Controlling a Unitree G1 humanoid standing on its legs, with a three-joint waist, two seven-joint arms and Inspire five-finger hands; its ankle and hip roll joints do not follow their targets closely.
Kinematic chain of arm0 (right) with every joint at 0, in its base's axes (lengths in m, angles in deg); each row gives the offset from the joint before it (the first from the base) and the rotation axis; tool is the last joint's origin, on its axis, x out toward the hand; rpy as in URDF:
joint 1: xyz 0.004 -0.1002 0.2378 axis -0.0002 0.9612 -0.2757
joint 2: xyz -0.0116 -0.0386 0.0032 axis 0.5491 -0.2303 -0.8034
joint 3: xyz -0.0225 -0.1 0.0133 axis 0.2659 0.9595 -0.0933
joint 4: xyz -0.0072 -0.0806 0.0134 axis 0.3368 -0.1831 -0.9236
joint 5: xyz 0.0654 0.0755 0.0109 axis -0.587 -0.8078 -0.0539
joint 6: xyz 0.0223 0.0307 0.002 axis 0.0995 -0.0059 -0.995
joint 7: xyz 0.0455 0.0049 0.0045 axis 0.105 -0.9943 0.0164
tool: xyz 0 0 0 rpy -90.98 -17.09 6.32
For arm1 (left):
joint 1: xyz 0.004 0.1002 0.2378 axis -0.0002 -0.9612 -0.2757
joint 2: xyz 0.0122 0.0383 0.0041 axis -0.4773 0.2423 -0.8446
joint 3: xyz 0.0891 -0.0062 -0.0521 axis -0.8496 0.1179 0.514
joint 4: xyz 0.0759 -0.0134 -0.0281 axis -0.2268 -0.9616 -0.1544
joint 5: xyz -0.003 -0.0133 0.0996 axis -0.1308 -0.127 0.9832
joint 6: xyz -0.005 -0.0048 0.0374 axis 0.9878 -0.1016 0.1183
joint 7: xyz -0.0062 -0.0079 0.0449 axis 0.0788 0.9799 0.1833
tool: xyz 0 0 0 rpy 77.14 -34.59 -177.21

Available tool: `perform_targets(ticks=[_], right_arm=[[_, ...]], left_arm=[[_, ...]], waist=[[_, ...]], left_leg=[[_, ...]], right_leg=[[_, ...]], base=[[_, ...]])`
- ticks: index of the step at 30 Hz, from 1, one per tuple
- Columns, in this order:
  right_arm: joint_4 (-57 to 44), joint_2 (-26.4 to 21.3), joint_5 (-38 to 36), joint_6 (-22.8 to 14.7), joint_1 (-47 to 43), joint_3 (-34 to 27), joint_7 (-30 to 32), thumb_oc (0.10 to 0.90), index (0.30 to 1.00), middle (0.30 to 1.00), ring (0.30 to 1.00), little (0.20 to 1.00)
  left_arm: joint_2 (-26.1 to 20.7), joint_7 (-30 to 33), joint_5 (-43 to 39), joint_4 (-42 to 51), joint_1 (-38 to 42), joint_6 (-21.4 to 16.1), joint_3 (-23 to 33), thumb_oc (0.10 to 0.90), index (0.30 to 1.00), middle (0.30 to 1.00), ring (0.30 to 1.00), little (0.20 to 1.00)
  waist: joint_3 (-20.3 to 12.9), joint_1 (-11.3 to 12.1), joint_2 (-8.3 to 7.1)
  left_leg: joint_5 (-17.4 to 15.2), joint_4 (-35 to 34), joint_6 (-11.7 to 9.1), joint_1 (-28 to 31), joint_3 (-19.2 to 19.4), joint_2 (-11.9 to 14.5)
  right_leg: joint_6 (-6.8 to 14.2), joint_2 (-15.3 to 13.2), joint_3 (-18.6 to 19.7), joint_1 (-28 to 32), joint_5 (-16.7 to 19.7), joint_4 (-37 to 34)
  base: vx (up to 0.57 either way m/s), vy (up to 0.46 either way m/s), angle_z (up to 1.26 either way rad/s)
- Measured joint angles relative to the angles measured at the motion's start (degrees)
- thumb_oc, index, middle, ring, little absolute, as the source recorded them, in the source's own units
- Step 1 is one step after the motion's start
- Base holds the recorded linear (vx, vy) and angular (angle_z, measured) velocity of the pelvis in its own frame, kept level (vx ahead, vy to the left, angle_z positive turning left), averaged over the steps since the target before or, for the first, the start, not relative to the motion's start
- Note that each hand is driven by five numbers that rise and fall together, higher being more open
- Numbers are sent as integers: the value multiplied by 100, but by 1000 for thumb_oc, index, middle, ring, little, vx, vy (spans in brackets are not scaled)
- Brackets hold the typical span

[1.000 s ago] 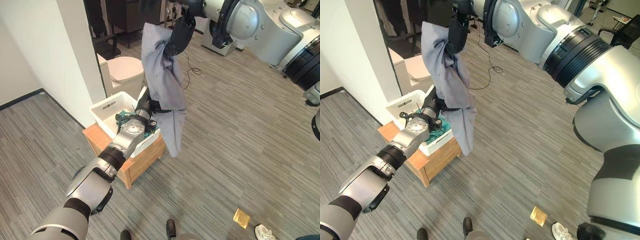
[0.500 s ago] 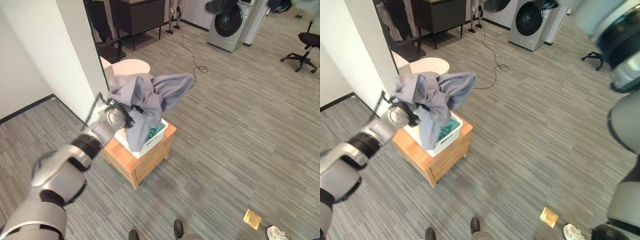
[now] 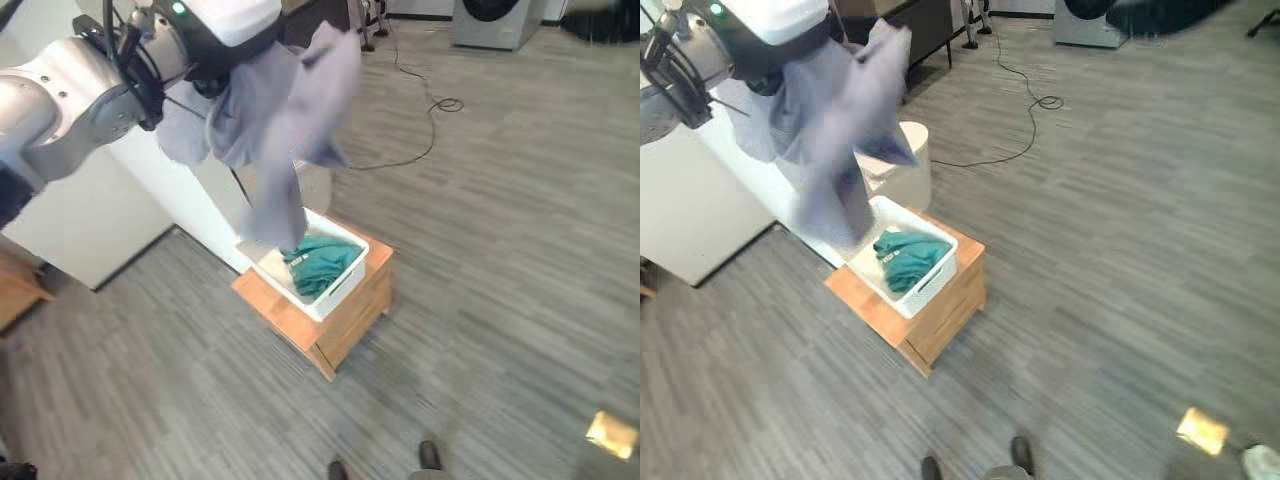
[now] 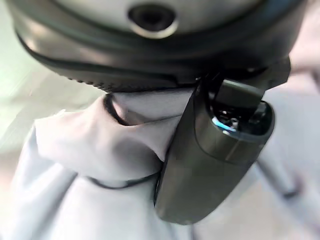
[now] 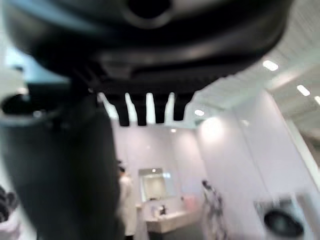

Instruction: Pick up bed clothes into laundry basket.

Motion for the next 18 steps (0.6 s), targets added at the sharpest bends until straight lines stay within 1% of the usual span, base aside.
perform_targets(ticks=[1,2,3,4,5,6,7,8,9,10,11,12,13,14,15,16,17,18], right_arm=[[-38,-2,-181,-13,460,-294,-40,800,900,900,900,900],[-117,313,-495,23,2022,-1488,-181,800,900,900,900,900],[-630,1141,-644,55,5692,-5018,-246,800,900,900,900,900],[-2100,2797,-811,308,9981,-8397,-621,800,900,900,900,900],[-2134,3245,-944,440,10258,-8292,-866,800,900,900,900,900],[-1955,3554,-1275,684,10512,-7923,-1101,800,900,900,900,900],[-1693,3669,-1683,901,10788,-7520,-1244,800,900,900,900,900],[-1203,3734,-1992,877,10741,-6961,-1301,800,900,900,900,900],[-917,3874,-2064,859,10693,-6681,-1299,800,900,900,900,900],[-411,4214,-2066,902,10581,-6246,-1300,800,900,900,900,900],[-34,4461,-2067,997,10625,-5923,-1323,800,900,900,900,900],[198,4744,-2070,1014,10590,-5821,-1326,800,900,900,900,900],[385,5111,-2091,1094,10658,-5671,-1356,800,900,900,900,900],[514,5324,-2140,1101,10587,-5594,-1369,800,900,900,900,900],[711,5561,-2191,1098,10594,-5404,-1382,800,900,900,900,900],[840,5621,-2199,1090,10538,-5286,-1394,800,900,900,900,900],[1147,5692,-2199,1100,10368,-5027,-1428,800,900,900,900,900],[1549,5800,-2186,1067,10154,-4840,-1484,800,900,900,900,900]], left_arm=[[-46,26,191,-2,-34,-43,-25,400,300,300,300,300],[-273,20,591,147,-161,-112,-25,400,300,300,300,300],[-290,-14,935,480,-72,-71,-107,400,300,300,300,300],[-122,130,1206,1017,46,-168,-60,400,300,300,300,300],[-144,153,1268,1071,77,-339,-230,400,300,300,300,300],[-121,93,1389,1038,105,-504,-494,400,300,300,300,300],[13,72,1501,840,106,-548,-761,400,300,300,300,300],[242,76,1510,505,111,-548,-893,400,300,300,300,300],[402,80,1510,319,122,-544,-900,400,300,300,300,300],[504,89,1509,167,163,-525,-900,400,300,300,300,300],[536,123,1495,63,211,-522,-944,400,300,300,300,300],[558,118,1493,28,258,-520,-972,400,300,300,300,300],[561,110,1475,-53,276,-517,-1002,400,300,300,300,300],[562,100,1452,-110,290,-515,-1012,400,300,300,300,300],[561,103,1429,-245,292,-509,-1011,400,300,300,300,300],[565,101,1394,-326,296,-505,-1012,400,300,300,300,300],[568,94,1256,-507,304,-465,-1011,400,300,300,300,300],[596,70,881,-767,315,-466,-1011,400,300,300,300,300]], waist=[[-11,-74,91],[36,-316,191],[42,-357,123],[49,-42,139],[41,-37,150],[46,-31,154],[48,-144,158],[90,-279,105],[134,-324,50],[209,-390,-44],[257,-397,-100],[296,-393,-151],[359,-402,-232],[397,-399,-281],[475,-411,-386],[507,-414,-441],[594,-430,-575],[676,-438,-743]], left_leg=[[-11,25,16,-21,6,-22],[-32,113,42,-140,-4,-29],[-109,351,-35,-363,-95,37],[-201,408,-135,-480,-323,73],[-138,308,-176,-424,-334,77],[-132,153,-146,-302,-295,108],[-143,82,-165,-276,-206,132],[-156,51,-188,-281,-156,137],[-156,45,-188,-260,-144,145],[-148,-2,-198,-224,-142,145],[-94,-9,-164,-266,-131,118],[-79,-8,-157,-266,-133,115],[-76,-6,-159,-258,-130,110],[-75,-6,-158,-241,-136,113],[-75,-6,-159,-212,-139,114],[-76,-6,-159,-206,-139,115],[-77,-6,-160,-198,-139,115],[-73,-5,-165,-203,-162,123]], right_leg=[[30,-36,55,4,-3,1],[61,-12,32,-158,-6,111],[66,42,-62,-335,-97,366],[-47,102,-163,-388,-283,416],[-58,147,-104,-457,-248,417],[-84,215,27,-540,-223,446],[-80,236,148,-615,-219,489],[-80,245,184,-639,-222,529],[-80,246,201,-635,-223,542],[-82,246,207,-667,-222,545],[-81,217,219,-703,-142,500],[-91,213,212,-695,-132,494],[-89,208,208,-682,-122,480],[-91,207,195,-658,-117,478],[-92,212,190,-631,-116,477],[-92,211,189,-624,-116,477],[-92,212,185,-615,-116,474],[-93,217,162,-611,-115,484]], base=[[-125,-26,-3],[-114,-34,7],[83,-10,31],[84,-4,17],[54,1,-25],[-40,-19,-77],[-40,-22,-74],[-26,-19,-37],[-24,-13,-12],[-15,-15,-4],[0,0,0],[0,0,0],[-14,-8,4],[-13,1,3],[0,0,0],[0,0,0],[-16,-3,4],[-10,0,6]])
